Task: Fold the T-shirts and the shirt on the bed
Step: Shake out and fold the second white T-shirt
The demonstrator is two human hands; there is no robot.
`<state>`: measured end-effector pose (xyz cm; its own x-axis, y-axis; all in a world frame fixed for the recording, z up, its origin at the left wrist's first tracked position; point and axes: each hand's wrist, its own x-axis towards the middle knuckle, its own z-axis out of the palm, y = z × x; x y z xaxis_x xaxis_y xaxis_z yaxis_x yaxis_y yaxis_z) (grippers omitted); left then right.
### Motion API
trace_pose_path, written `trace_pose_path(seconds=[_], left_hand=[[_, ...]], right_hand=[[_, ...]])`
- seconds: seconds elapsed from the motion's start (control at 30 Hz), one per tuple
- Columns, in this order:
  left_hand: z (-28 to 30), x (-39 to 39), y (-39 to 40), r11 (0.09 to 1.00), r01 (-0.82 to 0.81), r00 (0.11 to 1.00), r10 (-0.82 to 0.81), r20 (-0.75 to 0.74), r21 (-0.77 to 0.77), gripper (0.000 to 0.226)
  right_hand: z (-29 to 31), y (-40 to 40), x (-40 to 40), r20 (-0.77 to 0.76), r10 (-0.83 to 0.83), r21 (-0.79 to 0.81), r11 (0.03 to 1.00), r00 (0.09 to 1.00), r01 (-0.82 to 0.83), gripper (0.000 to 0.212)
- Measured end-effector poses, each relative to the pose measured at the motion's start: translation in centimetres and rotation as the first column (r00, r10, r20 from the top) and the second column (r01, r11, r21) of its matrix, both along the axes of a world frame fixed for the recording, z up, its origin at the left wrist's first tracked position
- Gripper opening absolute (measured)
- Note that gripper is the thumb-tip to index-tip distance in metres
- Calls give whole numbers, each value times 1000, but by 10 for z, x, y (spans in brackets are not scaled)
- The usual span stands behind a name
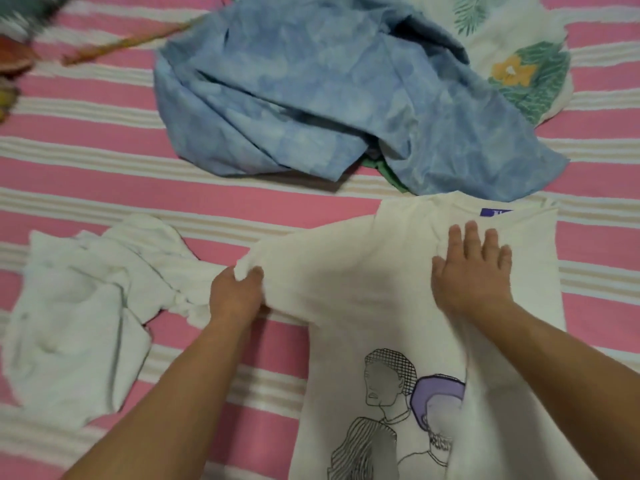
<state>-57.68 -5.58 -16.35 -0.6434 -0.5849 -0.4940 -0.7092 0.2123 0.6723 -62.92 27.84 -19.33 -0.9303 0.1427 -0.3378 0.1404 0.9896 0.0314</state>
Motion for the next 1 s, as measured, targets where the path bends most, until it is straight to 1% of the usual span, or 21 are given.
trace_pose_path(seconds=[0.03, 0.1, 0.13, 0.17, 0.23, 0.3, 0.37, 0.43, 0.5, 0.57, 0.6, 0.63, 0.7, 0.73, 0.77, 0.8, 0.83, 0.87, 0.9, 0.97, 1.0], left_hand=[[5, 12, 0, 999, -24, 997, 22, -70, -29, 17], [15, 36, 5, 1000, -12, 991, 12, -136, -2, 15], [18, 43, 7, 998, -1, 989, 10, -145, 65, 14], [23, 46, 9, 990, 18, 988, 5, -157, 141, 15], [35, 46, 19, 940, 112, 968, -30, -248, 322, 19], [53, 39, 33, 831, 310, 912, -122, -392, 463, 35], [67, 37, 45, 718, 496, 846, -272, -458, 489, 47], [69, 48, 51, 678, 565, 814, -364, -453, 470, 44], [55, 78, 51, 770, 547, 830, -444, -338, 330, 74], [32, 129, 51, 824, 551, 834, -539, -115, 133, 84], [26, 163, 52, 832, 543, 837, -548, 9, 115, 81], [20, 200, 53, 840, 529, 829, -542, 138, 121, 75], [10, 271, 58, 857, 500, 804, -513, 302, 125, 59], [4, 302, 60, 878, 463, 814, -476, 332, 122, 50], [2, 326, 64, 901, 416, 825, -429, 366, 118, 42], [-1, 348, 67, 927, 360, 846, -372, 382, 106, 38], [-3, 366, 70, 940, 330, 861, -337, 381, 85, 37], [-4, 380, 73, 945, 322, 878, -319, 356, 53, 38], [-4, 394, 74, 947, 321, 885, -305, 352, 13, 37], [1, 418, 76, 956, 286, 895, -239, 377, -72, 29], [5, 428, 77, 962, 250, 912, -195, 361, -113, 24]], right_hand=[[12, -16, 3, -67, 0, -34, 999, 998, -2, 71], [34, -64, 14, -215, 111, -176, 973, 970, -150, 64], [49, -95, 21, -190, 148, -312, 928, 971, -202, 55], [64, -127, 28, -84, 153, -479, 860, 985, -175, 47], [94, -185, 37, 265, 117, -712, 694, 957, 112, 42], [113, -217, 34, 499, -19, -753, 486, 866, 444, 48], [116, -217, 25, 529, -235, -740, 344, 816, 578, 32], [117, -193, 24, 522, -383, -777, 154, 762, 610, 22], [119, -155, 28, 534, -471, -818, -77, 703, 570, 30], [116, -104, 37, 659, -416, -750, -437, 627, 497, 37], [114, -78, 45, 726, -348, -660, -594, 593, 460, 42], [109, -55, 54, 783, -267, -557, -703, 563, 442, 48], [93, -23, 73, 869, -141, -386, -793, 475, 471, 57], [82, -18, 80, 905, -121, -336, -791, 407, 511, 58], [70, -18, 86, 925, -142, -333, -749, 353, 572, 53], [61, -21, 89, 913, -238, -405, -624, 331, 668, 44], [54, -25, 89, 859, -367, -496, -423, 357, 758, 33], [43, -27, 86, 754, -481, -573, -149, 447, 806, 22], [41, -36, 83, 668, -521, -585, 73, 531, 808, 11], [48, -52, 73, 561, -456, -573, 389, 691, 721, 17], [61, -59, 68, 498, -386, -526, 578, 777, 624, 10]])
